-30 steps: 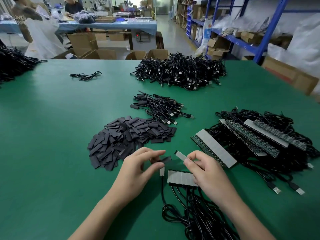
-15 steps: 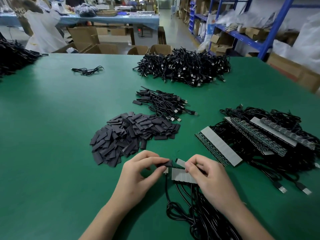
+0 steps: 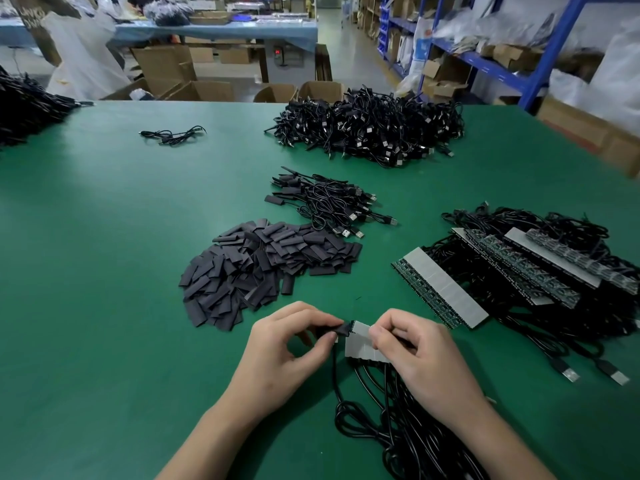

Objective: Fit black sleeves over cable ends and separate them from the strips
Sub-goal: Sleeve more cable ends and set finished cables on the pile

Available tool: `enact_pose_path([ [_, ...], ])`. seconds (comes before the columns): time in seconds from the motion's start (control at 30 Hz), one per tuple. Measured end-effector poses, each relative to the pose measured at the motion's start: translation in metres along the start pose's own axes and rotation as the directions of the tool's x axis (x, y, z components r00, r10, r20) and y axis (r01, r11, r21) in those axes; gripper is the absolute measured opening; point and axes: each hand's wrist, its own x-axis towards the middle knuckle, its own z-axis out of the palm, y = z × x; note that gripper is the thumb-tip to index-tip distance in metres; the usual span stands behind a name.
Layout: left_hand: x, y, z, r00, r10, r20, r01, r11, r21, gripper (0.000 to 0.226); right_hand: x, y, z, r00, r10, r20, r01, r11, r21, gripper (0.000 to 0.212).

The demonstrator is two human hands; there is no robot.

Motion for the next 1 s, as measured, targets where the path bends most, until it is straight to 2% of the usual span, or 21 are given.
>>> enact_pose_path([
  [0.23,0.0009,-0.0015,0.0003,1.000,0.001,0.006,-0.001,0.998,-0.070,0.014,0.0000,-0.0004,0.0008,1.000,-0.003,0.011,0.003,1.000,0.003,0.029],
  [0.5,0.0013,-0.0054,0.0009,1.000,-0.003,-0.030,0.001,0.999,-0.053,0.011,0.0003,-0.0012,0.0002,1.000,-0.017,-0.013,0.017,1.000,0.009,0.031],
  [0.73,0.0007,-0.0069,0.0006,0.999,-0.001,-0.034,-0.001,0.998,-0.060,0.012,-0.0010,-0.0033,0.0010,0.999,-0.027,0.019,0.027,0.999,0.030,0.029],
  [1.0,0.0003,-0.0063,0.0007,0.997,0.052,-0.061,-0.052,0.999,-0.009,0.016,-0.0006,-0.0002,0.0045,0.999,-0.030,0.023,0.030,1.000,-0.009,0.028],
])
